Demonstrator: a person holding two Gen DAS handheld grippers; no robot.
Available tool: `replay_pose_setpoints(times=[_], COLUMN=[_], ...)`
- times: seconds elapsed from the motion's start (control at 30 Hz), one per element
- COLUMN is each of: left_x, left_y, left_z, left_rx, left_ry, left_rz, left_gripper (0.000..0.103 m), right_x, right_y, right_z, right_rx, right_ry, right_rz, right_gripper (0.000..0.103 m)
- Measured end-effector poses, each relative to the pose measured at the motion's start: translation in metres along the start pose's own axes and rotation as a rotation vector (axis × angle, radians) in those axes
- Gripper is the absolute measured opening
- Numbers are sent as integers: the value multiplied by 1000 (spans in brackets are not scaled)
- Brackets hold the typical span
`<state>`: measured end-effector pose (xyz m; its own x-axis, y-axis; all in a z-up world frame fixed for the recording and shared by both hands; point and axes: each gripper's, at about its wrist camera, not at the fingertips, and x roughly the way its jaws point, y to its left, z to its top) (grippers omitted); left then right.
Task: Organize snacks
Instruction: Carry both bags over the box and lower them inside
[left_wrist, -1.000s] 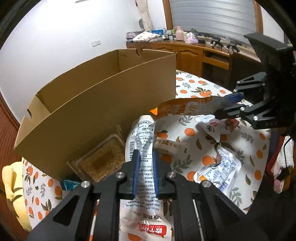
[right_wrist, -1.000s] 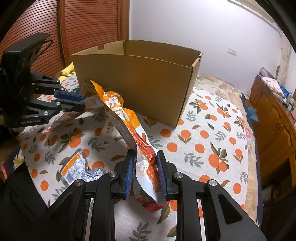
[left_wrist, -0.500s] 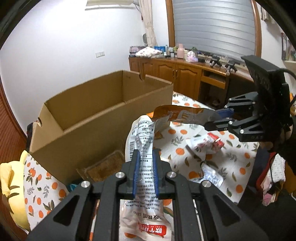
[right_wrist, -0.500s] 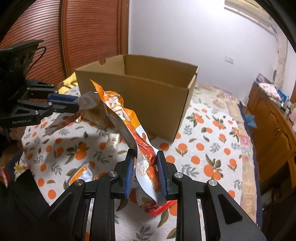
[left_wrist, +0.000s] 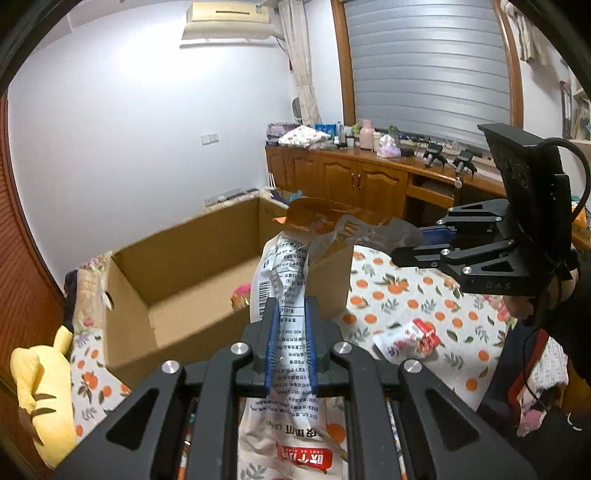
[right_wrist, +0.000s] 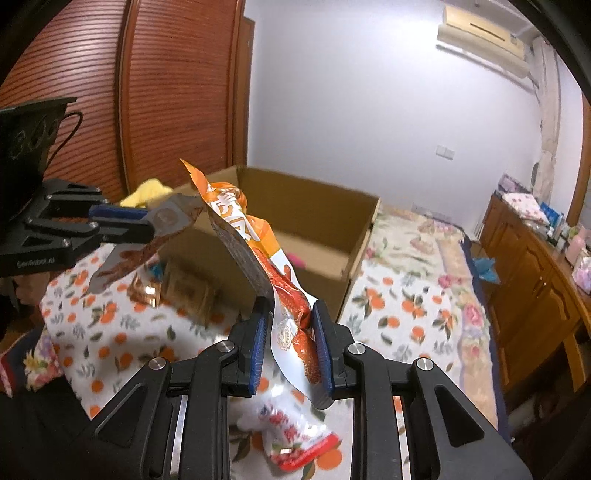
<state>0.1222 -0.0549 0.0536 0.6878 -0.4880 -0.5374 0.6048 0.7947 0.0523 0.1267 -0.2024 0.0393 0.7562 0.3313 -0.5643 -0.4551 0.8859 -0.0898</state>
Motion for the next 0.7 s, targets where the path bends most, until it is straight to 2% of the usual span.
replay_pose_setpoints(times=[0.33, 0.7], left_x=[-2, 15], left_y=[24, 58], left_z=[27, 48], left_rx=[-18, -64], left_ry=[-28, -21], left_rz=[47, 95], left_gripper=[10, 10], right_x=[19, 56], right_y=[-2, -12], right_z=[44, 69], right_rx=[4, 30], right_ry=[-34, 3], right_rz=[-40, -78], right_gripper=[23, 23])
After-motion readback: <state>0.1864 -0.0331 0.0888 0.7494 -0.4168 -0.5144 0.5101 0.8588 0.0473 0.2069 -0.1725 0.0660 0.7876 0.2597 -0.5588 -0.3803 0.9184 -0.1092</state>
